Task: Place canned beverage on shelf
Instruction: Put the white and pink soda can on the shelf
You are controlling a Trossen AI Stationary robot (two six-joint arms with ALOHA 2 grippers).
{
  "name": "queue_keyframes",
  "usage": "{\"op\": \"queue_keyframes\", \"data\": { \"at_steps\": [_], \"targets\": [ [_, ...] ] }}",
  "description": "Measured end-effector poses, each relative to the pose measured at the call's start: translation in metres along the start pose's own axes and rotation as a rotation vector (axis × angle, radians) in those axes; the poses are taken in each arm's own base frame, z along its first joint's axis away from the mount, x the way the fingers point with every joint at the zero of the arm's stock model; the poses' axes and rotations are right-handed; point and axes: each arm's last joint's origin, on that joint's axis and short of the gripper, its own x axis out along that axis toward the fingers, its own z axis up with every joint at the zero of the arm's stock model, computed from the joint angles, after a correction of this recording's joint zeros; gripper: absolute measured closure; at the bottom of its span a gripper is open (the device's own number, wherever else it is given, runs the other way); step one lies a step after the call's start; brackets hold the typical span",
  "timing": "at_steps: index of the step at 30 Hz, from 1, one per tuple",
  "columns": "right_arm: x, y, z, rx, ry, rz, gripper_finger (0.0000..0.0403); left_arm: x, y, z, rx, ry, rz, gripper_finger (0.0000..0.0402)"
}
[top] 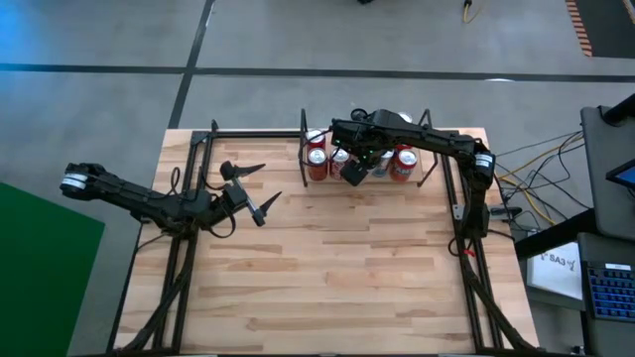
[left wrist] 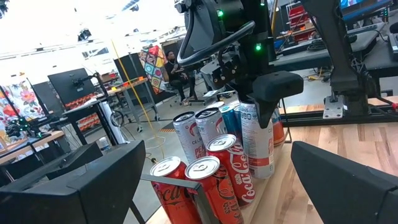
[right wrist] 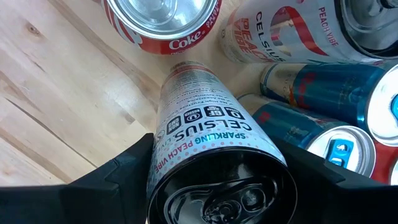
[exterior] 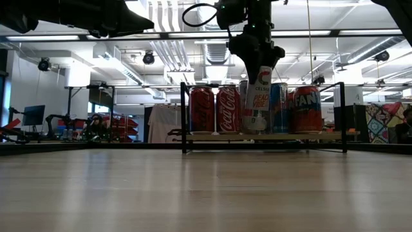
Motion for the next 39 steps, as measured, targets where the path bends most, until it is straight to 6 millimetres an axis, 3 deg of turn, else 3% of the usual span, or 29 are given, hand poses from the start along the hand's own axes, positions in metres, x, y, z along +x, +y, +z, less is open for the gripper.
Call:
{"op": "queue_keyframes", "data": {
  "at_steps": [11, 28, 39],
  "targets": [
    [0.013, 0.004, 0.005, -0.038, 0.031, -0.013, 0.0147, 0.000, 0.000, 0.000, 0.000, 0.002, -0.001, 0.0012],
    [0.014, 0.003, 0.005, -0.050, 0.036, -0.012, 0.0147, 0.000, 0.000, -0.001, -0.005, 0.005, -0.002, 0.0012],
    [0.014, 0.001, 0.007, -0.048, 0.025, -0.011, 0.0126, 0.000, 0.000, -0.001, -0.005, 0.005, -0.002, 0.0012]
  ]
}}
